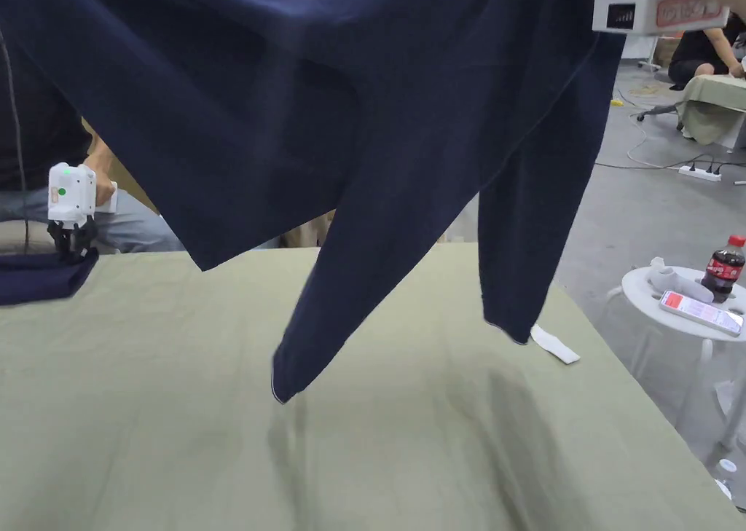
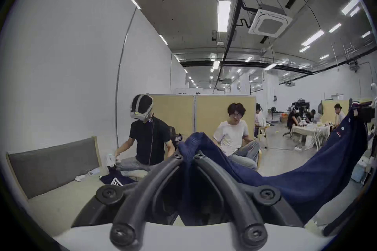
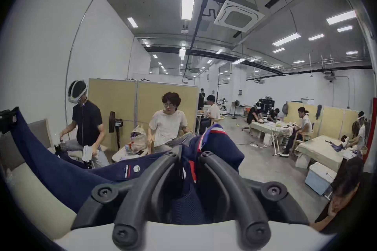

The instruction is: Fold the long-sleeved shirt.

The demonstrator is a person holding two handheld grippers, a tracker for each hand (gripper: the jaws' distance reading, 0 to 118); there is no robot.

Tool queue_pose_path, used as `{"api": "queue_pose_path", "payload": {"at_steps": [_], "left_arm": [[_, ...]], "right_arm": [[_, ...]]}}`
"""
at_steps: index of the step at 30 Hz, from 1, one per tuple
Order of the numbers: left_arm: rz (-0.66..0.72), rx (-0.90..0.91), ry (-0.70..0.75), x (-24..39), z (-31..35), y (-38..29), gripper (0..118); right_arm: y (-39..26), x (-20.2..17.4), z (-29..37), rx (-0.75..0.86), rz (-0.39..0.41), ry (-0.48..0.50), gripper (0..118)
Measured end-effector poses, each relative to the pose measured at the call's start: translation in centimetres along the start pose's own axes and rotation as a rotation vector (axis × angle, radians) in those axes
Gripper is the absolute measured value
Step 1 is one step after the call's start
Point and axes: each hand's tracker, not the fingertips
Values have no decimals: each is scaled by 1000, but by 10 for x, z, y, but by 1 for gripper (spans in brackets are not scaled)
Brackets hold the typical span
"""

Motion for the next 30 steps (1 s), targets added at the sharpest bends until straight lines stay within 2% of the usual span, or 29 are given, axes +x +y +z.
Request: {"api": "queue_pose_path", "payload": {"at_steps": [3,5,7,13,14,18,21,24,28,30], "left_arm": [[-57,-60,-25,0,-14,-62,2],[-14,-151,-55,-2,-13,-113,2],[-5,-181,-86,-4,8,-166,2],[-41,-365,-132,-17,115,-316,2],[-4,-386,-132,-31,131,-341,2],[-9,-513,-141,-42,231,-411,2],[47,-689,-130,-51,303,-446,2],[31,-723,-92,-62,369,-458,2],[93,-764,12,-87,435,-452,2],[118,-829,1,-97,456,-452,2]], "right_arm": [[-63,-6,-27,-90,65,-11,14],[-116,-6,-28,-90,-15,49,14],[-170,-10,-20,-98,1,71,14],[-345,-3,69,-240,23,168,14],[-369,-1,92,-244,12,152,14],[-456,10,191,-384,-88,181,14],[-494,14,272,-443,-151,169,14],[-516,19,339,-462,-111,133,14],[-515,27,406,-538,-139,57,14],[-522,28,429,-577,-156,52,14]]}}
